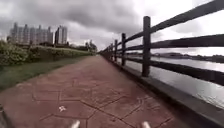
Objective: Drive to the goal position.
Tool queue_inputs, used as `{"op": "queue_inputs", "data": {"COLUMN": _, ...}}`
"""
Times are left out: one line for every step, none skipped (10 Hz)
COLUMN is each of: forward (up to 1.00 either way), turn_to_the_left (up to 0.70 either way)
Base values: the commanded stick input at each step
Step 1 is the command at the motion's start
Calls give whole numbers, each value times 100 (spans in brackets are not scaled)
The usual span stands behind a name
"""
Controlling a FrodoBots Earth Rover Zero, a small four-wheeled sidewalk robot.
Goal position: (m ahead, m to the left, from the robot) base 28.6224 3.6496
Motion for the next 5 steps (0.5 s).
{"op": "queue_inputs", "data": {"forward": 50, "turn_to_the_left": 0}}
{"op": "queue_inputs", "data": {"forward": 50, "turn_to_the_left": 0}}
{"op": "queue_inputs", "data": {"forward": 50, "turn_to_the_left": 0}}
{"op": "queue_inputs", "data": {"forward": 50, "turn_to_the_left": 0}}
{"op": "queue_inputs", "data": {"forward": 50, "turn_to_the_left": 0}}
